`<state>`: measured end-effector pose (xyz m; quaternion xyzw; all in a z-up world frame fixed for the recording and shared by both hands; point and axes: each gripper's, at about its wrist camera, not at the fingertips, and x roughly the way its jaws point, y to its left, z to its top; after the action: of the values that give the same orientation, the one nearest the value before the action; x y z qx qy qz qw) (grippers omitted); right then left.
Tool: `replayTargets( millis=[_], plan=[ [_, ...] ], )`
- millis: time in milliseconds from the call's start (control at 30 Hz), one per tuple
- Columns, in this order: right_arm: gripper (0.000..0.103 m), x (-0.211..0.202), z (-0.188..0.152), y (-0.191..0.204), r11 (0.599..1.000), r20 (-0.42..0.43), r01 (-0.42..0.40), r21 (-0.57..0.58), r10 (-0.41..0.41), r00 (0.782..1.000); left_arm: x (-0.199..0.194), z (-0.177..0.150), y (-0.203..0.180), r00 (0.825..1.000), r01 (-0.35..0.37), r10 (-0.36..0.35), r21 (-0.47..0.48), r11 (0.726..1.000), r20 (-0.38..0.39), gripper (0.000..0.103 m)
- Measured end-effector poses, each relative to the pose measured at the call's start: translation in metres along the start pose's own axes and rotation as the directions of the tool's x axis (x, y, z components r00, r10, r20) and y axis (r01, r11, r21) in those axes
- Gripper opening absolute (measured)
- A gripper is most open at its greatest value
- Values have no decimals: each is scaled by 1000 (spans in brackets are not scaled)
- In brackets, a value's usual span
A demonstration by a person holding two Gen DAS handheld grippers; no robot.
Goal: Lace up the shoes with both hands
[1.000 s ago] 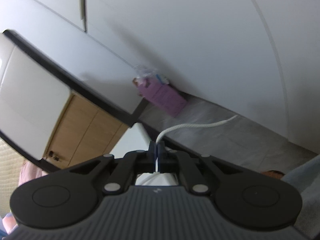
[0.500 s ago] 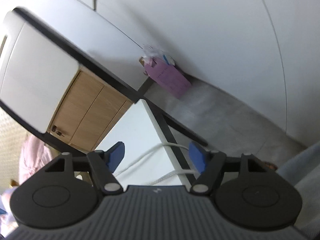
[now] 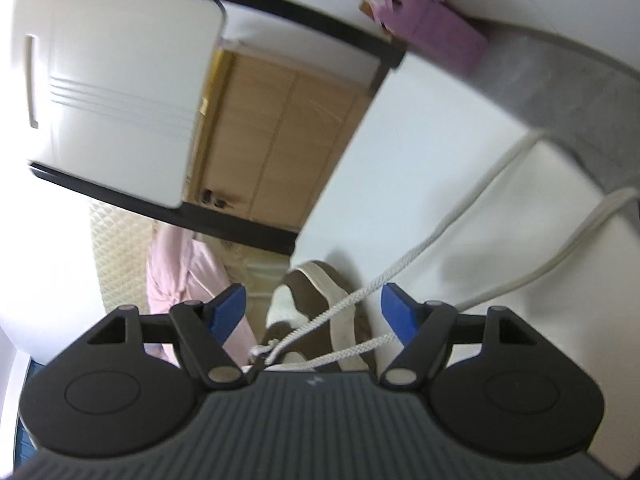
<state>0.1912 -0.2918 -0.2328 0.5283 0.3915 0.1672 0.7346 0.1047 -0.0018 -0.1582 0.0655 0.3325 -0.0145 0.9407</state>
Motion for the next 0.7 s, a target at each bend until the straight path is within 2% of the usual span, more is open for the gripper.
replayTargets(
  millis=[100,200,300,367,400,500,700],
  plan=[
    [74,10,-1,-2,999,6,27,16,-28,1000,7,0,3,999,-4,3,-28,1000,-32,23],
    [65,17,8,-7,998,63,43,40,-45,997,11,1,3,999,-8,6,-43,999,-51,23],
    [44,21,19,-9,998,134,29,54,-36,990,12,2,4,998,-11,8,-46,999,-58,23],
    [19,21,28,-10,998,177,12,57,-22,984,13,4,6,998,-13,9,-53,999,-63,23],
    [16,21,31,-10,998,201,-3,61,-9,980,13,4,6,998,-13,9,-57,998,-65,23],
    [12,11,44,-7,996,264,-62,56,46,963,15,5,7,998,-17,13,-68,998,-68,23],
    [10,-7,70,13,988,330,-153,4,143,933,25,7,6,996,-40,32,-87,995,-89,23]
  ],
)
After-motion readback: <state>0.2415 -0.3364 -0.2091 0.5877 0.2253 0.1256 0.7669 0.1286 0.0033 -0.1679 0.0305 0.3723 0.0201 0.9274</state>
